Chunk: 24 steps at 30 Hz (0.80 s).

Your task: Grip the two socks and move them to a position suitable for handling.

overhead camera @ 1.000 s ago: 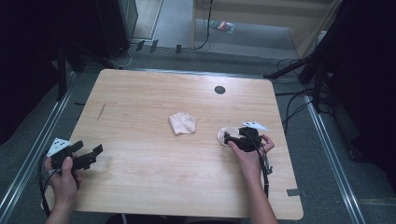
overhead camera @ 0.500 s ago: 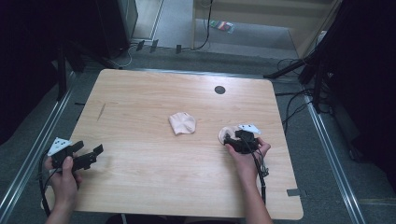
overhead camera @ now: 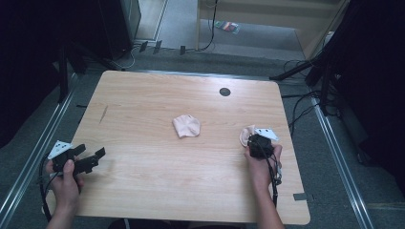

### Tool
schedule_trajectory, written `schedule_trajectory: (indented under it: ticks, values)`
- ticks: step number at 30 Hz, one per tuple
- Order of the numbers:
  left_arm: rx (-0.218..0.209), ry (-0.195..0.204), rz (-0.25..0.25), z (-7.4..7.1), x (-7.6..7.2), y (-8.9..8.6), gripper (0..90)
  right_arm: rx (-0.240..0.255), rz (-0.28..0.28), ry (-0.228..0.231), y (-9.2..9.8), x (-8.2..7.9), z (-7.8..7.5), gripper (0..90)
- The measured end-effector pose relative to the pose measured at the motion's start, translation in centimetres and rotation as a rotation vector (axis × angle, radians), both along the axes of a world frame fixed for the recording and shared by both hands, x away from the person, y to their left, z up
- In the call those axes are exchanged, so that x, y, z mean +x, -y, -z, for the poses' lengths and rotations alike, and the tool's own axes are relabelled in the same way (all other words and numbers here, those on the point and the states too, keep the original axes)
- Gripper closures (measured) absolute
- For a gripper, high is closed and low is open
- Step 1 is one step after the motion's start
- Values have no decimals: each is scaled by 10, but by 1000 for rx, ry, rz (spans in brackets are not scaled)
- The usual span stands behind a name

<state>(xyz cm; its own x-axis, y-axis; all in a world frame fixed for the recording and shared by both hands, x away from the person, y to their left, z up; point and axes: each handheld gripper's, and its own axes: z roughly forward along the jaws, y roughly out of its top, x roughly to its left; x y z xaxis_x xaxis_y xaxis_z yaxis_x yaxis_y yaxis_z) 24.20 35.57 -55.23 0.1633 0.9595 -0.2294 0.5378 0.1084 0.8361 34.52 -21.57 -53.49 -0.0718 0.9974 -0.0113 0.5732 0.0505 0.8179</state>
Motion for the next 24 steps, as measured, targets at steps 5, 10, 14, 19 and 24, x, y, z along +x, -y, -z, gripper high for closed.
schedule_trajectory:
  ticks: [5,10,14,19,24]
  values:
    - [0,1,-1,0,0,0,145,87,-24,58,4,-17,-27,833]
    - [4,4,3,0,0,1,145,90,-74,63,-7,-35,-49,833]
    - [4,3,2,0,0,1,145,127,-129,73,-17,-49,-65,833]
    - [8,2,2,0,0,1,145,141,-197,90,-37,-63,-83,834]
    - [8,2,5,0,0,1,145,141,-268,94,-63,-74,-95,833]
